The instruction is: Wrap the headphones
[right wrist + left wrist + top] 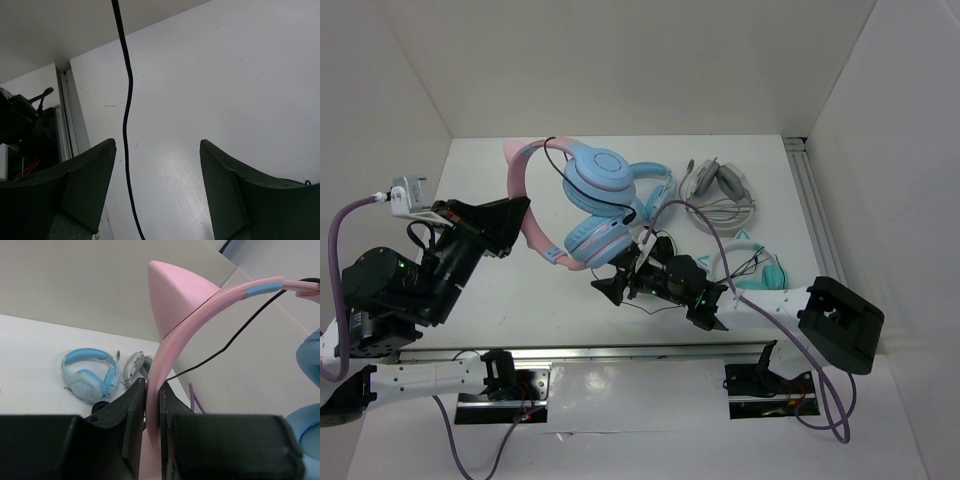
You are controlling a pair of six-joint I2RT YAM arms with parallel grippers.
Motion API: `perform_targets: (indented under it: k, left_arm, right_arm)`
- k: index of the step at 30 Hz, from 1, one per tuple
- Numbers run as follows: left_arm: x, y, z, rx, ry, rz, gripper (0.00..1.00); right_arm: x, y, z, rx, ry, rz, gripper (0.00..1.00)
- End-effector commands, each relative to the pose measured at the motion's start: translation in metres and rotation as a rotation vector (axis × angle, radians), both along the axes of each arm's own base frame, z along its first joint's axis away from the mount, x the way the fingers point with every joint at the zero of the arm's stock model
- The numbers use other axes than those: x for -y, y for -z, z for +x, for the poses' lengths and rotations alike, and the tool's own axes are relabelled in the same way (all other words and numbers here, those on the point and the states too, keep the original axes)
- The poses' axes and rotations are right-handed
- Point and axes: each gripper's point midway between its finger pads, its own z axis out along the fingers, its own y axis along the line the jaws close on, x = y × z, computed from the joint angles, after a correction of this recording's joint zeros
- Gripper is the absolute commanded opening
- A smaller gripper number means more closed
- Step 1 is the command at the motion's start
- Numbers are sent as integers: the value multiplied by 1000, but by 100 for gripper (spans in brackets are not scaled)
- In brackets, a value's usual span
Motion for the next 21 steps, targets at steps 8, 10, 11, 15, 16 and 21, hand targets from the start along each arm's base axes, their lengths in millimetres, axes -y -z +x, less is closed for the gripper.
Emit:
perform_targets:
  k: [8, 10, 11, 15, 16, 21]
  left_arm:
    - [-13, -50, -12, 53, 47, -226, 0]
    - [-14, -49, -11, 50, 38, -227, 0]
    - [-16, -49, -10, 46, 25, -229, 0]
    - [-31, -49, -9, 42, -15, -253, 0]
    - [-35, -47, -7, 36, -46, -248, 0]
    - [-49, -35, 3, 6, -163, -229, 0]
  right_arm:
    - [-34, 1, -13, -7, -126, 72, 57]
    - [-35, 5, -18, -23, -136, 85, 49]
    - [-33, 7, -19, -23, -136, 85, 38]
    - [-33, 11, -28, -25, -149, 85, 22]
    - [-33, 16, -32, -32, -150, 76, 19]
    - [-33, 27, -55, -33, -152, 44, 0]
